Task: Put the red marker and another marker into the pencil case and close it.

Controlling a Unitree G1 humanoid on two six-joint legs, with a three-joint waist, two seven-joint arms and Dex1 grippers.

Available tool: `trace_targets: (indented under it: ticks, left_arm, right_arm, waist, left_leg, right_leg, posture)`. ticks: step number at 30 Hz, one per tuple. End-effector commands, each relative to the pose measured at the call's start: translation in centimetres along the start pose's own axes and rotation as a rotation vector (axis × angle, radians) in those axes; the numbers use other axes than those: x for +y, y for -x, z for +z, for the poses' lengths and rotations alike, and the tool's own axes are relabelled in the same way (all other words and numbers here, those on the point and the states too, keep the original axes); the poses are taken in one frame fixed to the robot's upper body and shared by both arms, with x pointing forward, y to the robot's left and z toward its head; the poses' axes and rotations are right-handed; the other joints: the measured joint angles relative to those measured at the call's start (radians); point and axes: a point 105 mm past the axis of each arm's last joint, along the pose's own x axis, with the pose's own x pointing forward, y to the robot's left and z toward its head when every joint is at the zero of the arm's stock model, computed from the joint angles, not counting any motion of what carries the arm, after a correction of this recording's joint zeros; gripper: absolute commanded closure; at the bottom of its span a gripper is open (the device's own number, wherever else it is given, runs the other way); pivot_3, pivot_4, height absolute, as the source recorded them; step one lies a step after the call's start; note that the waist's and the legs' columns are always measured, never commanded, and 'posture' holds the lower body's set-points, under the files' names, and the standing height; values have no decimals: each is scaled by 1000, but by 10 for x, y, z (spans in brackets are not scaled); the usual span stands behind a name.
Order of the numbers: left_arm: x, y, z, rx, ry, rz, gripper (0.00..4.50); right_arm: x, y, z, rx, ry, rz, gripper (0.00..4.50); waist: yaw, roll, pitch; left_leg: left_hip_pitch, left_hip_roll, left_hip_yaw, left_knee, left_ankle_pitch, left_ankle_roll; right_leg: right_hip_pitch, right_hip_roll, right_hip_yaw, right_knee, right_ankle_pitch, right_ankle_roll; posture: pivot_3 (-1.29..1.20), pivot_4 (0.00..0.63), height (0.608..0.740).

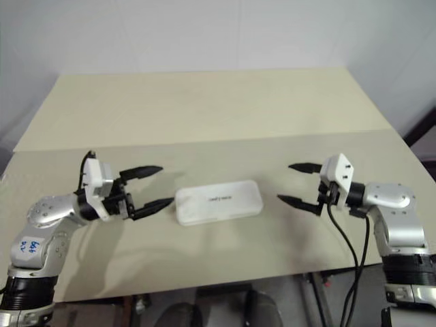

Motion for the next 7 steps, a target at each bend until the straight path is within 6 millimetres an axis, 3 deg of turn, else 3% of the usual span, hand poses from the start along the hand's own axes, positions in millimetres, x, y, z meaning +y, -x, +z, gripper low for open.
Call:
trace_targets:
  ticks: [1, 7]
  left_arm:
    - [1, 2, 6, -8, -43, 8, 44]
    - [3, 7, 5, 9, -50, 12, 44]
  right_arm:
    - [-13, 10, 13, -18, 66, -63, 0]
    - [-19, 5, 18, -29, 75, -62, 0]
  waist:
    - [-1, 0, 0]
    - [2, 0, 0]
  left_leg:
    - [0, 0, 0, 0, 0, 0]
    - [0, 0, 0, 0, 0, 0]
  right_leg:
    - [0, 0, 0, 0, 0, 0]
    - [0, 0, 0, 0, 0, 0]
  posture:
    - [0, 150, 740]
    - [0, 150, 740]
